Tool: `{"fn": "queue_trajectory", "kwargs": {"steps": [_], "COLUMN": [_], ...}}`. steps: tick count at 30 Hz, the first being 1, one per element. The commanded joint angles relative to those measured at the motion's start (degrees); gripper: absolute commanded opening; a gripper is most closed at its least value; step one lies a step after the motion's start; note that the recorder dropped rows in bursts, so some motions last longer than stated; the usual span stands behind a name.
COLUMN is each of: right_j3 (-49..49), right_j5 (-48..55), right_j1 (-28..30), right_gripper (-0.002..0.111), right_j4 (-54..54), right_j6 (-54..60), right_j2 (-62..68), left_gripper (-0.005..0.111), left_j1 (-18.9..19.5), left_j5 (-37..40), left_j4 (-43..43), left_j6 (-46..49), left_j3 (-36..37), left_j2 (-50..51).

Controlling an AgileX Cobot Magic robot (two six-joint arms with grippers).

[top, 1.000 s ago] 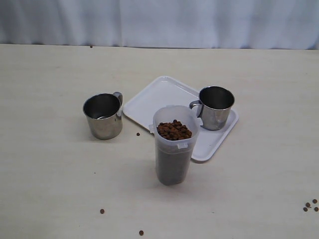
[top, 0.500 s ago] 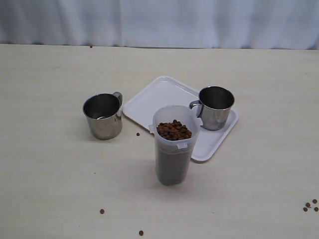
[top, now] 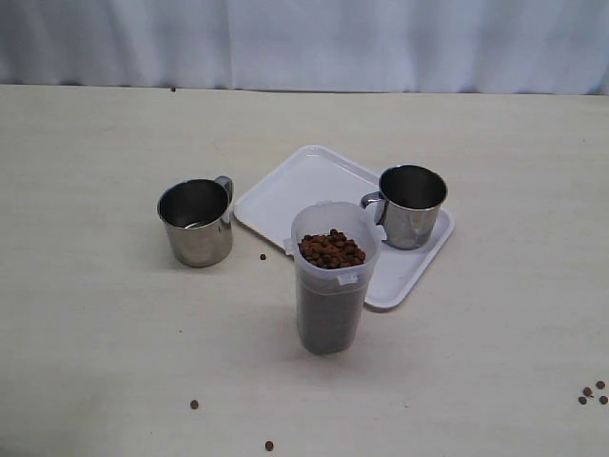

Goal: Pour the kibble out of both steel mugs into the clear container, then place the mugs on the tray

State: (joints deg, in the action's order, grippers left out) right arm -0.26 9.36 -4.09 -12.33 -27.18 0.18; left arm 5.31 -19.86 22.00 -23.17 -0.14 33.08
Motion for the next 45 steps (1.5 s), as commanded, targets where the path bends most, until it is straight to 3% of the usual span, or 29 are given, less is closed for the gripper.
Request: {"fn": "queue_trajectory", "kwargs": {"steps": [1,6,12,17,24,27,31,36,39,45], "right_j3": [0.3,0.3,0.3,0.3,0.3,0.3,0.3,0.3,0.3,0.3], "right_j5": [0.4,0.4,0.4,0.4,0.4,0.4,0.4,0.4,0.4,0.4], "right_j1": [0.0,0.0,0.0,0.0,0.0,0.0,0.0,0.0,0.0,0.0], "right_gripper": [0.005,0.005,0.005,0.005,0.005,0.005,0.005,0.005,0.005,0.005], "right_j4": [0.1,0.1,0.1,0.1,0.1,0.1,0.1,0.1,0.1,0.1], "right_j6": [-0.2,-0.2,-0.2,-0.2,-0.2,-0.2,-0.2,-0.2,-0.2,-0.2], "right_j2": [-0.2,-0.2,-0.2,-0.2,-0.2,-0.2,-0.2,-0.2,-0.2,-0.2], "left_gripper": [0.000,0.000,0.000,0.000,0.000,0.000,0.000,0.001,0.012,0.051], "left_j1": [0.1,0.1,0.1,0.1,0.1,0.1,0.1,0.1,0.1,0.1], "left_j5": [-6.8,-13.1,-14.2,-26.7,-38.3,-37.9,-29.2,-34.1,-33.3,-35.9], "left_j4": [-0.2,-0.2,1.9,7.7,7.9,8.0,13.2,16.1,15.8,18.1], "left_j6": [2.4,5.4,6.3,11.0,22.8,24.0,23.7,23.5,24.7,26.4], "left_j3": [0.1,0.1,-4.5,-4.7,-4.8,-7.4,-13.6,-16.0,-17.3,-18.5], "left_j2": [12.6,23.5,36.2,45.2,57.5,61.8,67.1,71.5,73.5,77.7]}}
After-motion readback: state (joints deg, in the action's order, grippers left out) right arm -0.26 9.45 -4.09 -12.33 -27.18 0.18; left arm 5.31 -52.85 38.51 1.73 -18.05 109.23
